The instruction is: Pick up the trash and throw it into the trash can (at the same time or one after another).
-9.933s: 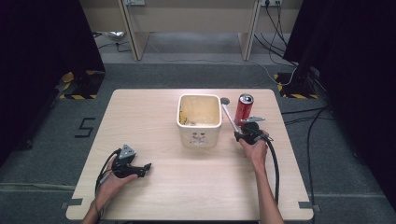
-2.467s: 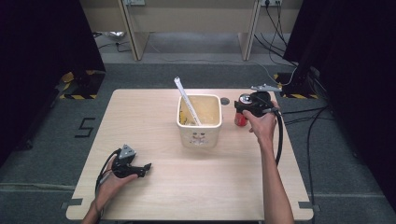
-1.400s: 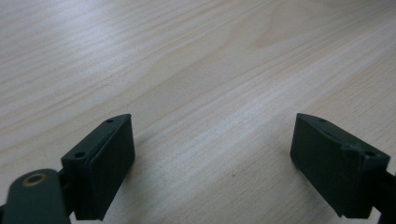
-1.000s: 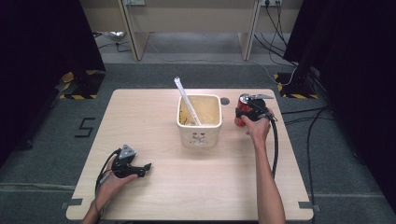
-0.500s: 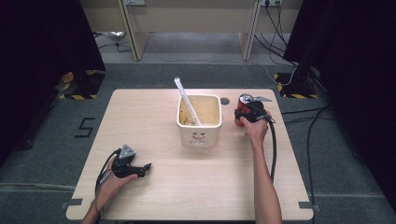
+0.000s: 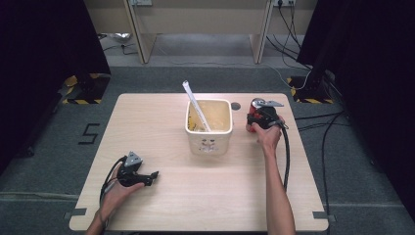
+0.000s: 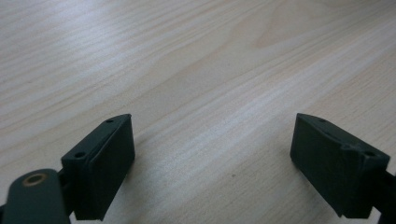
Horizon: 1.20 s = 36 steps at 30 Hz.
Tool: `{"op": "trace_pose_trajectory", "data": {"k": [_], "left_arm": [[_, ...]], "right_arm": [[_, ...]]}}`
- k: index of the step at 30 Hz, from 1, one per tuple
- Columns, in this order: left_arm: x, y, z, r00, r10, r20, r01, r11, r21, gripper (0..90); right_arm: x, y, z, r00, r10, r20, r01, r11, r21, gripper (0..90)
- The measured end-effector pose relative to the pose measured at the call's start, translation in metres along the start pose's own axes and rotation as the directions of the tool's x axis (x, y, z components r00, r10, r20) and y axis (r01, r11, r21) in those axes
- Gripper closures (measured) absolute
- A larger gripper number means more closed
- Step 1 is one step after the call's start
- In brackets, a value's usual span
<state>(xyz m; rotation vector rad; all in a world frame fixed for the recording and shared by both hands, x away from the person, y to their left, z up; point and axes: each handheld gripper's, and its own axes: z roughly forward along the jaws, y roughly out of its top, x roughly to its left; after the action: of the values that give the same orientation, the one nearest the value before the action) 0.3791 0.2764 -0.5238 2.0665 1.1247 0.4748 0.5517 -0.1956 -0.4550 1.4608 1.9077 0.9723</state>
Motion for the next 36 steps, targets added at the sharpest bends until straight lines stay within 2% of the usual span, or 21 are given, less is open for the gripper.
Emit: {"op": "trace_pose_trajectory", "data": {"k": [5,8,19,26,31,36], "left_arm": [[0.000,0.000,0.000,1.0000,0.000,0.001,0.000,1.0000,0.001,12.8],[0.000,0.000,0.000,1.0000,-0.002,0.001,0.002,1.0000,0.000,12.8],[0.000,0.000,0.000,1.0000,-0.002,0.001,0.002,1.0000,0.000,12.8],[0.000,0.000,0.000,1.0000,-0.001,0.000,0.001,1.0000,-0.001,12.8],[0.000,0.000,0.000,1.0000,-0.001,0.000,0.001,1.0000,0.000,12.8],[0.000,0.000,0.000,1.0000,-0.001,0.000,0.001,1.0000,0.000,12.8]], "right_arm": [[0.001,0.003,-0.005,1.0000,-0.007,0.002,0.007,1.000,-0.015,34.2],[0.001,0.005,-0.009,0.9996,-0.027,0.005,0.028,1.000,-0.011,34.3],[-0.002,0.008,-0.019,0.9993,-0.034,0.017,0.034,0.999,-0.009,34.4],[-0.002,0.020,-0.036,0.9989,-0.045,0.016,0.045,0.999,-0.030,34.4],[0.003,0.035,-0.057,0.9980,-0.063,-0.002,0.063,0.996,-0.071,34.4],[0.006,0.041,-0.065,0.9975,-0.069,-0.017,0.068,0.995,-0.074,34.4]]}}
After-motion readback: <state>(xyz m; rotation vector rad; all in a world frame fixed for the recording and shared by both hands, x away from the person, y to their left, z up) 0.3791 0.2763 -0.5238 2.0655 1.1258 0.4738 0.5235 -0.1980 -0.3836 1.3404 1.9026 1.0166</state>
